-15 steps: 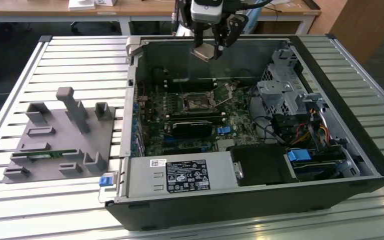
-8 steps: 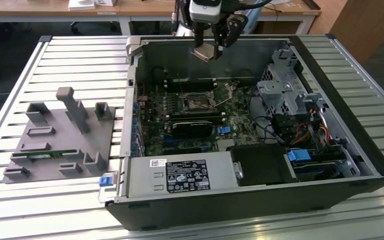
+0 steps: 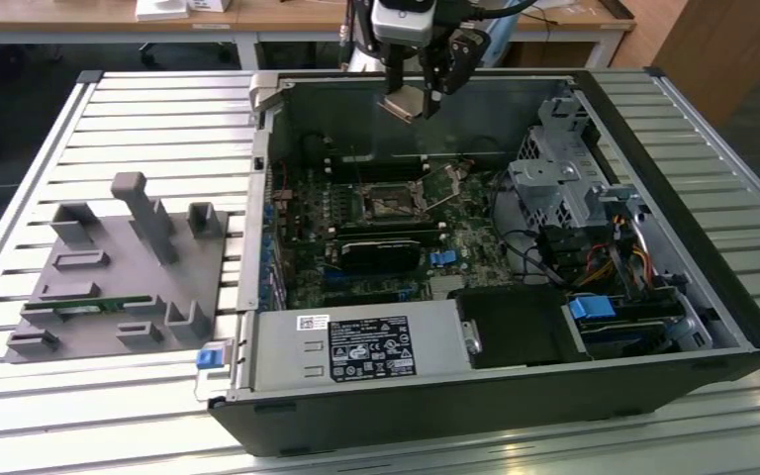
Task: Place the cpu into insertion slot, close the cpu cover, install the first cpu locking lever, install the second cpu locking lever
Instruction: 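Place the cpu into insertion slot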
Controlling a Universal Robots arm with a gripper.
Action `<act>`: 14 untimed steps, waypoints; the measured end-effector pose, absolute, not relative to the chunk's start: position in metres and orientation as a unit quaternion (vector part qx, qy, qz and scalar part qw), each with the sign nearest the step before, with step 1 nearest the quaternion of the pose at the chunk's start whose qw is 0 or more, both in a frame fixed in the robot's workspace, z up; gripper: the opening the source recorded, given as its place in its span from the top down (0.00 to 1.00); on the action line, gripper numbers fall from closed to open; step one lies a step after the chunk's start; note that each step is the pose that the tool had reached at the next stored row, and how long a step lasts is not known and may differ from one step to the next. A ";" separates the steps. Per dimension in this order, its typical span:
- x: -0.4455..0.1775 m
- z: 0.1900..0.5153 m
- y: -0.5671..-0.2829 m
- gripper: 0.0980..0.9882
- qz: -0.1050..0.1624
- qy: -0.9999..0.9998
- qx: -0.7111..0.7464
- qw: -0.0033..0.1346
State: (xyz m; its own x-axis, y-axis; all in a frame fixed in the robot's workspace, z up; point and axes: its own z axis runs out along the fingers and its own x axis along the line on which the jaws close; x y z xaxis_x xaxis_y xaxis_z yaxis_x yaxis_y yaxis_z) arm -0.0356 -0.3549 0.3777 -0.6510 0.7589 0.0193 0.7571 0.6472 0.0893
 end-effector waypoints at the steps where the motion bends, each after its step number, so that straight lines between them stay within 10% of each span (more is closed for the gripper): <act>1: -0.036 0.378 -0.355 0.50 0.045 0.907 0.419 0.010; 14: -0.036 0.378 -0.355 0.50 0.044 0.898 0.437 0.011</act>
State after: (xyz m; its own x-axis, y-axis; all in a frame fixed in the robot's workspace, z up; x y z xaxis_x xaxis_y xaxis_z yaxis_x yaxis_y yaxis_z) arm -0.0357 -0.3549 0.3776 -0.6170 0.7867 0.0193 0.7848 0.6133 0.0893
